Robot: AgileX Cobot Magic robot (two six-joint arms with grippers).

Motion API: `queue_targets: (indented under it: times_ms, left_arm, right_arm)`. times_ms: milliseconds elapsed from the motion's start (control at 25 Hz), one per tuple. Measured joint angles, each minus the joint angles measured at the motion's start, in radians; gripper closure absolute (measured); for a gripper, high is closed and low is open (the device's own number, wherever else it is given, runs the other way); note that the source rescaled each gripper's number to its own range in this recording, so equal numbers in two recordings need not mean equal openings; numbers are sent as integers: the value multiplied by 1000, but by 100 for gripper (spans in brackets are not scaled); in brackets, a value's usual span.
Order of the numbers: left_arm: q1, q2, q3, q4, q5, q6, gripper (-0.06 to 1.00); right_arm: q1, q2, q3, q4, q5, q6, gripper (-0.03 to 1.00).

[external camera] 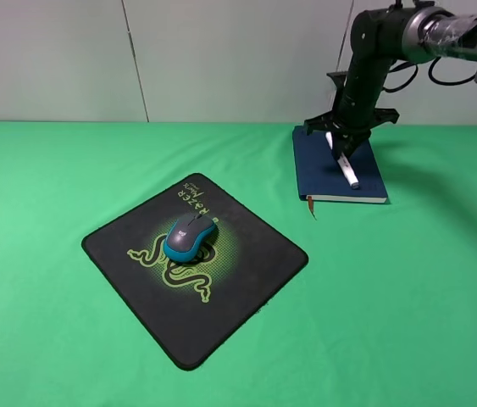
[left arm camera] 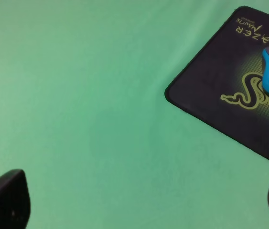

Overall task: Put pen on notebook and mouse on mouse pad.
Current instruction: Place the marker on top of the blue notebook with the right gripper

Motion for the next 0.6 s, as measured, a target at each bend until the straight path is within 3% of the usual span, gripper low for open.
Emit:
queue_targets:
  times_ms: [320, 360, 400, 480, 520, 600]
  left_arm:
    - [0, 0, 0, 0, 0, 0, -6]
    - [0, 0, 0, 0, 0, 0, -6]
    - [0, 0, 0, 0, 0, 0, -6]
    - [0, 0, 0, 0, 0, 0, -6]
    - [0, 0, 0, 0, 0, 0, -6]
    - [0, 0, 0, 0, 0, 0, -6]
  right_arm:
    - [-1, 2, 0, 0, -1, 0, 96]
    - [-1, 2, 0, 0, -1, 0, 91]
    - [-1, 3, 0, 0, -4, 0, 80]
    - [-1, 3, 0, 1, -11, 0, 36]
    - [-1, 3, 0, 7, -11, 0, 20]
    - [-1, 3, 0, 20, -12, -4, 6]
